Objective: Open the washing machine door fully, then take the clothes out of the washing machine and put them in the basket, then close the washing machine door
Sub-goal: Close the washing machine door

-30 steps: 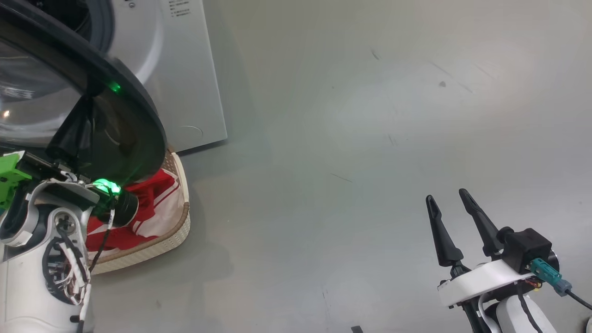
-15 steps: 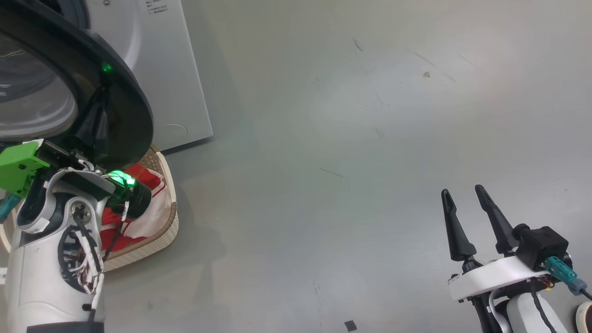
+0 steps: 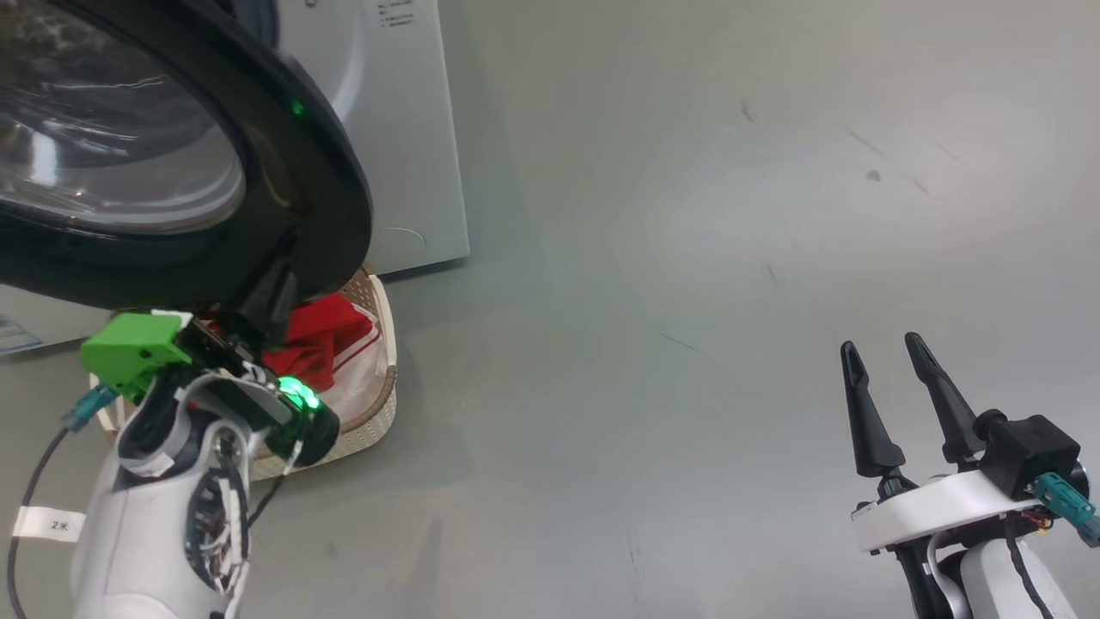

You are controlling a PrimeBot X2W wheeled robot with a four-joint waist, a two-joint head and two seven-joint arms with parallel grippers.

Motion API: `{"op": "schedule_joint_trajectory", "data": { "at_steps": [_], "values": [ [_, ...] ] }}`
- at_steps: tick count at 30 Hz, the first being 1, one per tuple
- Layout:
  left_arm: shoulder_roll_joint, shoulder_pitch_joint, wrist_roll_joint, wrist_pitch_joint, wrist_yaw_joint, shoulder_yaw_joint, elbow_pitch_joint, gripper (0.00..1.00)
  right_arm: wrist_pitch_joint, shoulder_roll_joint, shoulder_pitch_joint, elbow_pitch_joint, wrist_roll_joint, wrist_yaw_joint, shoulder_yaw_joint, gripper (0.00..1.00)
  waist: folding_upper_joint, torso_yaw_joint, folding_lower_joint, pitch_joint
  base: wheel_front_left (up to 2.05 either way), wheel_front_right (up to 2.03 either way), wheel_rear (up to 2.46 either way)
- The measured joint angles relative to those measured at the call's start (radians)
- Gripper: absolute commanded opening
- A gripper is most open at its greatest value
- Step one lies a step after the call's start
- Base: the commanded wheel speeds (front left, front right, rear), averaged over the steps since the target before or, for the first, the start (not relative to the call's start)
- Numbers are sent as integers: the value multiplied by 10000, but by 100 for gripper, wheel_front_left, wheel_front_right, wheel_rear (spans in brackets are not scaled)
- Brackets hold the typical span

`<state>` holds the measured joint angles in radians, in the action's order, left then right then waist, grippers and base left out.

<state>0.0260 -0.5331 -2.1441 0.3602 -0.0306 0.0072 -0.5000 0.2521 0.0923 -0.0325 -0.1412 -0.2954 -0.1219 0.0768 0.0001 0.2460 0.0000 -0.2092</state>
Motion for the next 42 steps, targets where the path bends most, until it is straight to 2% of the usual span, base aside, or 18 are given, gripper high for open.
{"op": "schedule_joint_trajectory", "data": {
  "at_steps": [6, 9, 12, 18, 23, 26, 29, 35, 40, 42],
  "values": [
    [0, 762, 871, 468, 510, -1064, 151, 0, 0, 234, 13, 10, 153, 0, -25, 100, 0, -586, 0, 316, 0, 0, 0],
    [8, 1270, 1724, 518, 911, -1563, 236, 0, 0, 267, 37, 81, 153, -2, -75, 100, 0, -1000, 0, 556, 0, 0, 0],
    [81, 1660, 2100, 458, 1081, -1783, 311, 0, 0, 282, 196, 140, 153, -2, -73, 100, 0, -1325, 0, 725, 0, 0, 0],
    [717, 2396, 3584, -192, 1432, -2065, 646, 0, 0, 320, 439, 230, 153, -2, -100, 100, 0, -1996, 0, 1013, 0, 0, 0],
    [1486, 2705, 5507, -1298, 1507, -2278, 1145, 0, 0, 322, 463, 376, 157, -2, -174, 100, 0, -2506, 0, 1180, 0, 0, 0],
    [1567, 2930, 5912, -2040, 1511, -2115, 1511, 0, 0, 316, 470, 416, 165, -2, -194, 100, 0, -2765, 0, 1246, 0, 0, 0],
    [1793, 3192, 7056, -2815, 1511, -2207, 2029, 0, 0, 309, 476, 451, 167, -2, -203, 100, 0, -2972, 0, 1298, 0, 0, 0],
    [2719, 3520, 9647, -4736, 1511, -2569, 3235, 0, 0, 307, 481, 493, 167, -2, -29, 100, 0, -3209, 0, 1341, 0, 0, 0],
    [2847, 4208, 11281, -6125, 1513, -3202, 3467, 0, 0, 313, 482, 506, 167, -2, -21, 100, 0, -3233, 0, 1342, 0, 0, 0],
    [2888, 4331, 11584, -6416, 1513, -3260, 3438, 0, 0, 313, 482, 508, 167, -2, -19, 100, 0, -3235, 0, 1340, 0, 0, 0]
  ]
}}
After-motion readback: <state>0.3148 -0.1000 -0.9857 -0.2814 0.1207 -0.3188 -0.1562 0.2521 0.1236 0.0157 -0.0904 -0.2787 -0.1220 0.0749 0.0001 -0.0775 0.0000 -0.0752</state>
